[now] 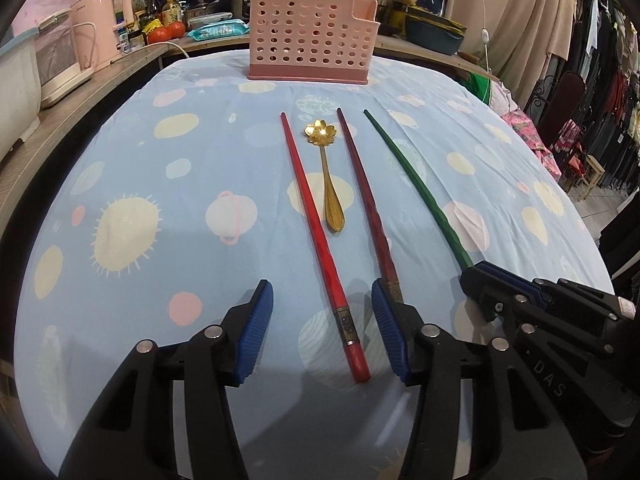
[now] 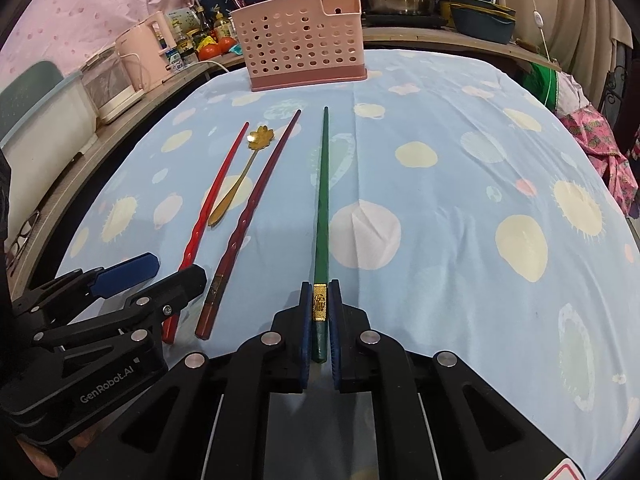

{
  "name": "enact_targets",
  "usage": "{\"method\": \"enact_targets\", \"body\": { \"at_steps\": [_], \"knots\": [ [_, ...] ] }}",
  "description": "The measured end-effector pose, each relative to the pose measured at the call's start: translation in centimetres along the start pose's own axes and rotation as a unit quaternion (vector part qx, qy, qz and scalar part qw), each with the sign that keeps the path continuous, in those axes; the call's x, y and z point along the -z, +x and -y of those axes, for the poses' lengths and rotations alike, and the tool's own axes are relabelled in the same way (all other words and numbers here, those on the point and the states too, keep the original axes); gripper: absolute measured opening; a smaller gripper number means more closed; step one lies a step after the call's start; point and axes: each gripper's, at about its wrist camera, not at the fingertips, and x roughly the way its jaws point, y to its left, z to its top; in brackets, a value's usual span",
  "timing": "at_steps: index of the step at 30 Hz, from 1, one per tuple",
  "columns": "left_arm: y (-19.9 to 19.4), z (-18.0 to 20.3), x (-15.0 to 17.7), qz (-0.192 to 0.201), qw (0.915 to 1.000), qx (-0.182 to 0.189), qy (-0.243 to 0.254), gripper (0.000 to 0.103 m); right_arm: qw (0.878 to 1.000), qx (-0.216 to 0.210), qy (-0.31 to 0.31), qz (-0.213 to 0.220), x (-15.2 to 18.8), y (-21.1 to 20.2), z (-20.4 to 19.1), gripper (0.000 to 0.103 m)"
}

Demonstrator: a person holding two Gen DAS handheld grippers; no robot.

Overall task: Organize utensils
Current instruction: 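Grasp a red chopstick with the left tool while the right tool grasps the green chopstick, then lift both chopsticks, carry them to the pink basket and lower them in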

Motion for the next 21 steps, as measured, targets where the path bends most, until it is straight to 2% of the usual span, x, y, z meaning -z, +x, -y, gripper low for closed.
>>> {"method": "enact_targets", "body": {
  "at_steps": [8,13,21],
  "knots": [
    [-0.4,-0.5,0.6,0.005,0.9999,-0.013,0.006,0.027,1.000,0.000,0.000,0.000,0.1,0.0,0.0,0.007],
    [-0.6,-1.5,0.8,0.004,0.9999,-0.009,-0.004,0.007,1.000,-0.001,0.001,0.000,0.1,-0.1,0.1,0.007],
    [-1.2,-2.3,1.0,0.000,0.9998,0.008,-0.016,0.007,1.000,-0.001,0.004,-0.002,0.2,-0.3,0.2,0.007]
  ]
}}
